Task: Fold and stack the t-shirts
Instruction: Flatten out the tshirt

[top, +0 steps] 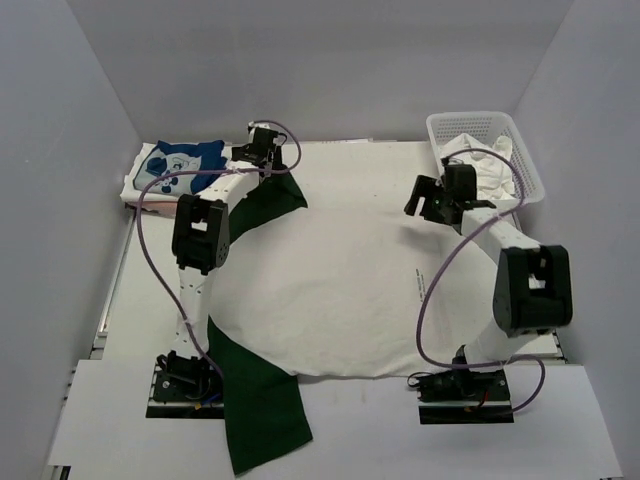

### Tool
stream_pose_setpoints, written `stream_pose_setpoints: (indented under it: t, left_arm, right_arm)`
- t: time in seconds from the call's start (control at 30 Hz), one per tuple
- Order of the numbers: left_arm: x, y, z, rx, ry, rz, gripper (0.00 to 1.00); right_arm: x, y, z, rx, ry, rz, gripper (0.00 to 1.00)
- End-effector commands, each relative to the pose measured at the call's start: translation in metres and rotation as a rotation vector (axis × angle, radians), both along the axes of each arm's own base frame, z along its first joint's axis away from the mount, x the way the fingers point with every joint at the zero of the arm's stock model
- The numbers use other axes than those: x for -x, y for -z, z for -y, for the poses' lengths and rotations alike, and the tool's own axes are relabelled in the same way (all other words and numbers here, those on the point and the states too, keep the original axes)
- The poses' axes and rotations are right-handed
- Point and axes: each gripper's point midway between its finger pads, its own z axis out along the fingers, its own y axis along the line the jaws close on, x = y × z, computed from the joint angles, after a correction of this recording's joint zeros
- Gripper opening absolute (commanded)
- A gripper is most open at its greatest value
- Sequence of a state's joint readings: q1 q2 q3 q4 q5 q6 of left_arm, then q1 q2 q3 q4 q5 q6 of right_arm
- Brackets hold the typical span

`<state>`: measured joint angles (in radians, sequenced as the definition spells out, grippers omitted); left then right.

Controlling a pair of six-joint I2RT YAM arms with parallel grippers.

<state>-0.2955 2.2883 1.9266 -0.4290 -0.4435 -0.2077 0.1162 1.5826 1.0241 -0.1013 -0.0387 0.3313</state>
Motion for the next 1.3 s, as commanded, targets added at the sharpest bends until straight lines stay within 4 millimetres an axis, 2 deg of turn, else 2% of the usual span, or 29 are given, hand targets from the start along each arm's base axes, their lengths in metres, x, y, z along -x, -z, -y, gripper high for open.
stream_pose_setpoints:
  t: [0.0,0.1,0.13,0.17,0.2,0.27,0.3,0.33,0.37,0.4,0.47,0.63,0.67,0.7,0.77,0.8,0.87,0.9,0.93,0.97,1.0,1.03,1.07,1.1,1.13,1.17,1.2,1.23,1.27]
  left_arm:
    - [-0.012,-0.092,-0.003,0.062,-0.036,0.136,1.0]
    - [-0.003,-0.084,-0.007,0.065,-0.057,0.12,1.0]
    - [0.004,-0.1,-0.009,0.071,-0.056,0.139,1.0]
    - [0.011,-0.101,-0.01,0.082,-0.065,0.138,1.0]
    - [0.021,-0.09,-0.01,0.091,-0.06,0.104,1.0]
    - [0.038,-0.101,-0.007,0.102,-0.04,0.108,1.0]
    - [0.054,-0.08,-0.01,0.105,-0.062,0.048,1.0]
    - [0.068,-0.07,-0.011,0.092,-0.069,0.006,1.0]
    - [0.079,-0.06,-0.014,0.091,-0.08,-0.027,1.0]
    - [0.097,-0.041,-0.015,0.098,-0.084,-0.088,1.0]
    - [0.119,-0.009,-0.009,0.129,-0.05,-0.184,1.0]
    - [0.132,0.03,0.0,0.18,-0.02,-0.287,1.0]
    - [0.133,0.047,0.006,0.193,0.005,-0.332,1.0]
    - [0.133,0.054,0.006,0.187,0.002,-0.355,1.0]
    - [0.129,0.065,0.001,0.165,-0.021,-0.399,1.0]
    - [0.124,0.073,-0.002,0.135,-0.039,-0.43,1.0]
    - [0.115,0.075,0.001,0.13,-0.041,-0.446,1.0]
    - [0.114,0.088,-0.001,0.114,-0.05,-0.472,1.0]
    - [0.111,0.092,0.0,0.112,-0.051,-0.48,1.0]
    - [0.101,0.086,0.002,0.111,-0.041,-0.464,1.0]
    - [0.095,0.088,-0.001,0.114,-0.052,-0.464,1.0]
    - [0.09,0.089,0.0,0.108,-0.045,-0.465,1.0]
    - [0.073,0.093,0.001,0.116,-0.036,-0.456,1.0]
    - [0.069,0.096,0.003,0.116,-0.025,-0.466,1.0]
    - [0.043,0.079,0.009,0.154,-0.004,-0.403,1.0]
    - [0.033,0.079,0.014,0.163,0.014,-0.39,1.0]
    - [0.027,0.101,0.017,0.158,0.035,-0.412,1.0]
    - [0.007,0.087,0.021,0.2,0.052,-0.355,1.0]
    - [-0.003,0.089,0.019,0.214,0.066,-0.328,1.0]
  right_arm:
    - [-0.036,-0.033,-0.011,0.036,-0.07,0.115,0.9]
    - [-0.027,-0.038,-0.016,0.034,-0.069,0.118,0.9]
    - [-0.023,-0.045,-0.019,0.022,-0.068,0.132,0.9]
    - [-0.012,-0.031,-0.02,0.026,-0.073,0.097,0.9]
    - [-0.008,-0.029,-0.021,0.023,-0.077,0.095,0.9]
    - [0.002,-0.028,-0.031,0.003,-0.097,0.084,0.9]
    - [0.016,-0.012,-0.031,0.013,-0.102,0.015,0.9]
    - [0.022,-0.004,-0.037,0.015,-0.116,-0.01,0.9]
    - [0.029,0.005,-0.034,0.031,-0.106,-0.05,0.9]
    - [0.038,0.015,-0.035,0.046,-0.108,-0.094,0.9]
    - [0.048,0.034,-0.034,0.069,-0.111,-0.166,0.9]
    - [0.05,0.048,-0.03,0.122,-0.08,-0.232,0.9]
    - [0.05,0.05,-0.03,0.134,-0.077,-0.236,0.9]
    - [0.049,0.06,-0.028,0.145,-0.064,-0.273,0.9]
    - [0.045,0.061,-0.028,0.149,-0.051,-0.301,0.9]
    - [0.043,0.075,-0.026,0.169,-0.046,-0.345,0.9]
    - [0.023,0.065,-0.03,0.175,-0.047,-0.327,0.9]
    - [0.021,0.087,-0.021,0.216,-0.015,-0.388,0.9]
    - [-0.007,0.068,-0.024,0.21,0.004,-0.332,0.9]
    - [0.0,0.095,-0.02,0.245,0.004,-0.418,0.9]
    - [-0.001,0.11,-0.02,0.259,0.008,-0.456,0.9]
    - [-0.004,0.114,-0.02,0.265,0.011,-0.472,0.9]
    - [-0.029,0.093,-0.024,0.253,0.015,-0.423,0.9]
    - [-0.029,0.123,-0.023,0.266,0.014,-0.485,0.9]
    - [-0.045,0.115,-0.026,0.254,0.017,-0.463,0.9]
    - [-0.067,0.102,-0.03,0.235,0.022,-0.42,0.9]
    - [-0.057,0.135,-0.028,0.25,0.016,-0.51,0.9]
    - [-0.08,0.122,-0.034,0.215,0.021,-0.463,0.9]
    - [-0.098,0.108,-0.036,0.19,0.029,-0.42,0.9]
